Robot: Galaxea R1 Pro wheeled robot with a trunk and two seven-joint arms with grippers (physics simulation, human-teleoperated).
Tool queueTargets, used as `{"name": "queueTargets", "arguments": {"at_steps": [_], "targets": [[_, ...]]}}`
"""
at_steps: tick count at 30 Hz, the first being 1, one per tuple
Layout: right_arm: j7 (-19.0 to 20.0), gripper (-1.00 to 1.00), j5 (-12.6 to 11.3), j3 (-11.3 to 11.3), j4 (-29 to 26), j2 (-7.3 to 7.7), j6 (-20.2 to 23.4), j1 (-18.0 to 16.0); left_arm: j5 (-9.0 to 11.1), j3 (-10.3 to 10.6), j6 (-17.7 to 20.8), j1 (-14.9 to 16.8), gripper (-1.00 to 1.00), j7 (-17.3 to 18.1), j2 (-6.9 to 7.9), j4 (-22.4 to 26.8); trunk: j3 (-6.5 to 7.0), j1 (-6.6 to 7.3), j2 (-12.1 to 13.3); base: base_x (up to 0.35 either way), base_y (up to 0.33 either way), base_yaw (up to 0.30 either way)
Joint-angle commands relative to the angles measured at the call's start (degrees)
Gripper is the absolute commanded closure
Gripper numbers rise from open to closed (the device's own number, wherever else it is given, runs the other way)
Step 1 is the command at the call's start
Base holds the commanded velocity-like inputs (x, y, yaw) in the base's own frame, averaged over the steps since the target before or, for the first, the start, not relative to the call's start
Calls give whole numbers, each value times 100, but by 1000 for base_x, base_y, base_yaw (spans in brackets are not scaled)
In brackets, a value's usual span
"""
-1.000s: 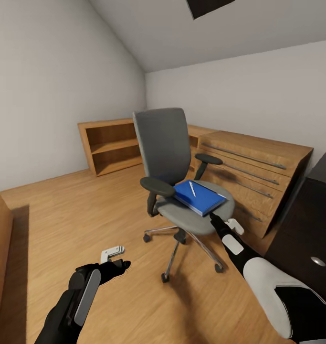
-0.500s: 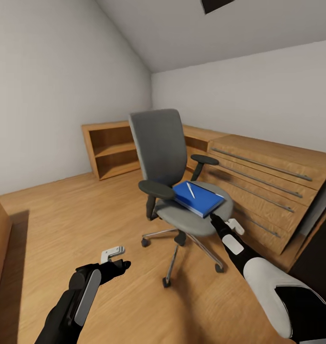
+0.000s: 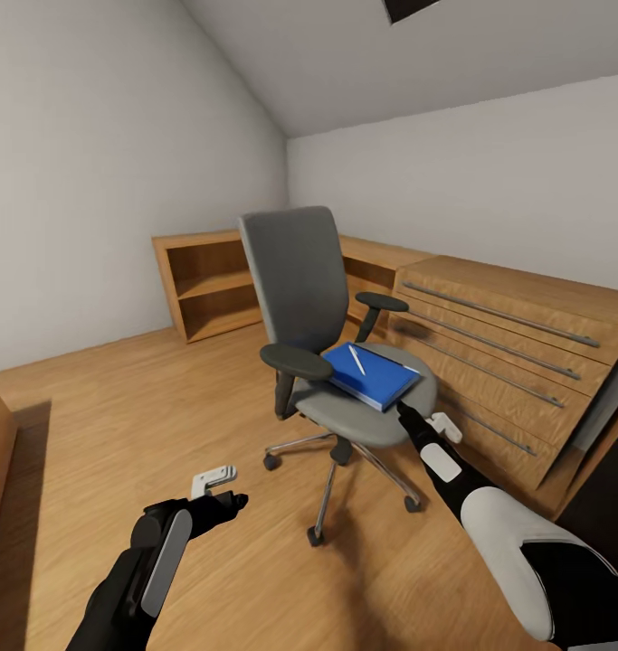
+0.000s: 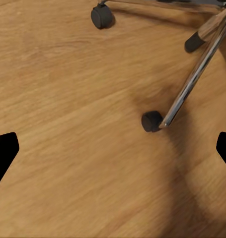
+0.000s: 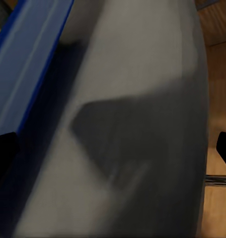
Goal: In the bedroom, organize the workspace by keeping the computer under the desk, ensuring the monitor is on the desk, placing the keyboard on the desk next to the monitor, placing the mouse on the desk next to the keyboard, moving the folder from the swivel chair onto the desk next to the mouse, stacking the notebook on top of the folder with the pen on top of the notebook, and positioning the swivel chair next to the desk.
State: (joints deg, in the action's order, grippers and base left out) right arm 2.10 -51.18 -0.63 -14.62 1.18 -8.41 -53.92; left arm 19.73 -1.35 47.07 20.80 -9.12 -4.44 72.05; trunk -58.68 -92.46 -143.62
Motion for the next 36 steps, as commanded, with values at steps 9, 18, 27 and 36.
{"name": "queueTargets", "arguments": {"at_steps": [9,18,27,36], "targets": [[29,-100,-50,-15,3,5,-12,-5,75,-14,24,3,-100,-42,-4,31,83,12,3,0,0,0],[27,-100,-50,-10,-4,7,-4,-5,75,-14,30,3,-100,-42,-4,36,216,27,11,0,0,0],[29,-100,-50,-8,-6,14,-3,-5,73,-14,24,3,-100,-38,-4,29,221,27,11,0,0,-2],[30,-100,-50,-8,-6,14,-3,-6,68,-14,22,3,-100,-32,-4,28,280,27,11,-63,0,-74]]}}
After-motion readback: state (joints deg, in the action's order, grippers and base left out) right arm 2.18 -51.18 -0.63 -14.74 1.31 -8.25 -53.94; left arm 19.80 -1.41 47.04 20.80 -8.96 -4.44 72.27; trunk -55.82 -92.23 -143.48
